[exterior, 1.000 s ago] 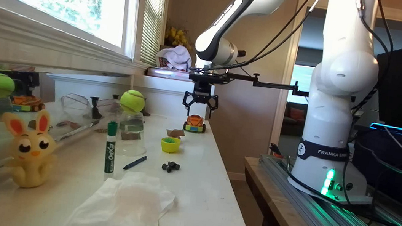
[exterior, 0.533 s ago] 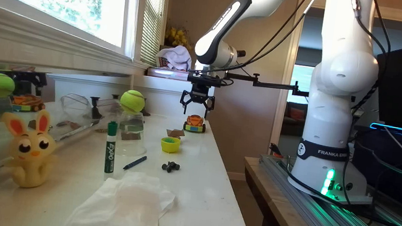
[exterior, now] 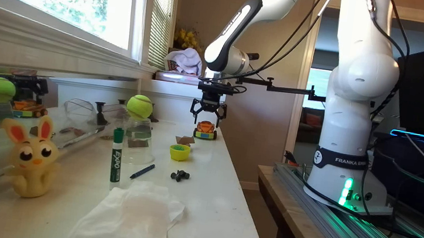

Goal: Rotate the orange toy car 180 degrees

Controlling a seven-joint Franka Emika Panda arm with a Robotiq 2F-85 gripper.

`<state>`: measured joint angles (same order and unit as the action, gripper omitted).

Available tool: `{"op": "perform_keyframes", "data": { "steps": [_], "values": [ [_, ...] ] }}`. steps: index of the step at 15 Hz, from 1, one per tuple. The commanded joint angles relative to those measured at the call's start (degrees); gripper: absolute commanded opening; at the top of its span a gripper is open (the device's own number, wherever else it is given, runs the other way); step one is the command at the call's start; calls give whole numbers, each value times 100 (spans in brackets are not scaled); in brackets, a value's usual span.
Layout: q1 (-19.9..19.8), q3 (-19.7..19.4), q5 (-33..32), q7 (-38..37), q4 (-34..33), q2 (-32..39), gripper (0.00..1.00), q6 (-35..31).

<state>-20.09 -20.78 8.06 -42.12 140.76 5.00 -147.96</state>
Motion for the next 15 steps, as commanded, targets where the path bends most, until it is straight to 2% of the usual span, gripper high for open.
{"op": "perform_keyframes", "data": {
  "steps": [1,8,9,10,14,15],
  "values": [
    [13,13,361,244,-58,91,100,-69],
    [41,40,556,375,-88,260,100,-111],
    [41,29,536,347,-99,287,94,-96],
    [36,22,538,336,-117,314,74,-65],
    [38,16,514,408,-124,304,46,-111],
    [36,25,490,520,-108,262,45,-110]
  ]
}}
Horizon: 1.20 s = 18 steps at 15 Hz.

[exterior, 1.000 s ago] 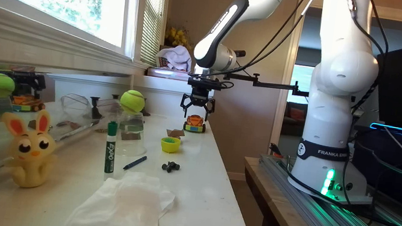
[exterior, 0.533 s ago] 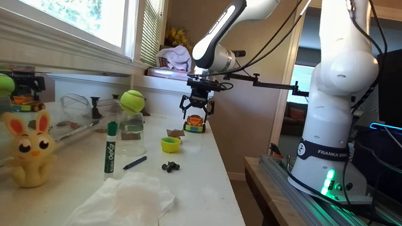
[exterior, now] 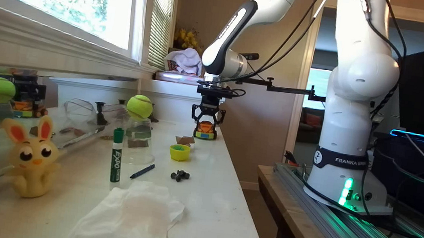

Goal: Rotate the orange toy car 180 degrees

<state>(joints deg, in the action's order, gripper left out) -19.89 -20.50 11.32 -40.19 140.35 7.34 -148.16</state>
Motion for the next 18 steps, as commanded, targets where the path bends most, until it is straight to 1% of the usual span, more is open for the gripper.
{"op": "perform_keyframes", "data": {
  "steps": [1,6,10,14,18],
  "values": [
    [39,-14,-11,451,-37,-27,45,-131],
    [140,-56,-608,1403,165,-411,45,-243],
    [130,-42,-1173,2172,362,-859,45,-21],
    [90,39,-1234,3277,571,-1347,45,224],
    [145,62,-1016,4559,622,-1535,45,423]
  ]
}}
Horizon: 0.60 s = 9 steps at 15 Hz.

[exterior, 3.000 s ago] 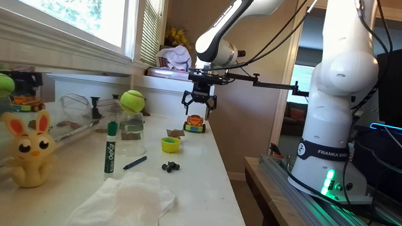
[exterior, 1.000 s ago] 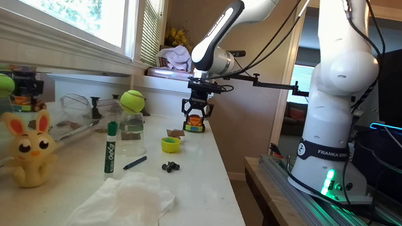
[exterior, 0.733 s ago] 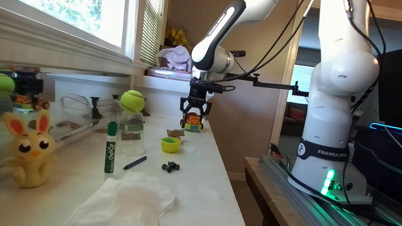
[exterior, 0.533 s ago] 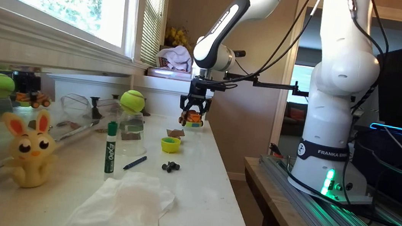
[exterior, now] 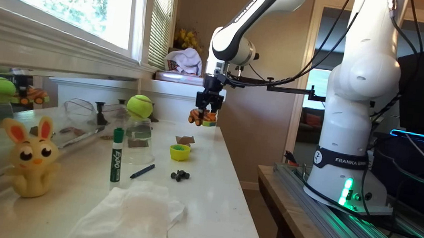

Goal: Rotate the orange toy car 180 degrees

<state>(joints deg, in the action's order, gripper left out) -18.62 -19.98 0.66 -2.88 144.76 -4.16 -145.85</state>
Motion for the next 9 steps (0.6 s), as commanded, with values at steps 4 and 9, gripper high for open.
{"op": "perform_keyframes", "data": {
  "steps": [4,9],
  "values": [
    [88,-19,97,2087,98,-260,45,392],
    [193,-26,149,3624,-2,-76,45,525]
  ]
}}
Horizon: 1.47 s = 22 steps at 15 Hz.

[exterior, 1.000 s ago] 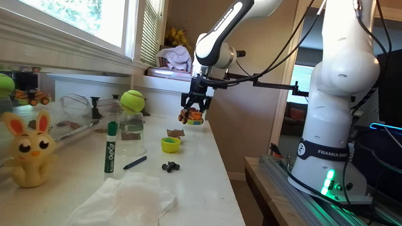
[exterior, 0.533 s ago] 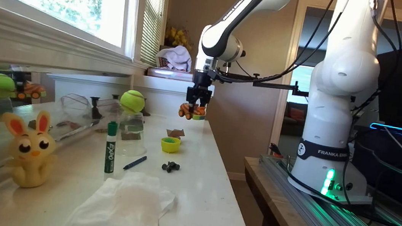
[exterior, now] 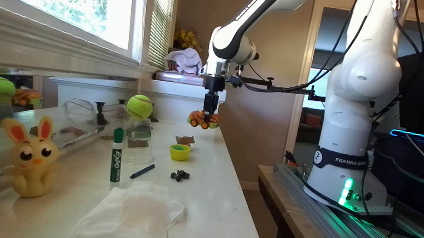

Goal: Rotate the orange toy car 180 degrees

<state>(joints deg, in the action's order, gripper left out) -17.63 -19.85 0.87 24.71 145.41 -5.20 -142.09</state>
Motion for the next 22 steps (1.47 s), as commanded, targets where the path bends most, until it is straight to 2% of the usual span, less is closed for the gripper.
{"op": "perform_keyframes", "data": {
  "steps": [1,4,22],
  "values": [
    [120,-42,176,1198,-83,65,45,174],
    [142,-20,214,1860,-145,210,45,248],
    [0,179,490,1602,-345,917,45,144]
  ]
}}
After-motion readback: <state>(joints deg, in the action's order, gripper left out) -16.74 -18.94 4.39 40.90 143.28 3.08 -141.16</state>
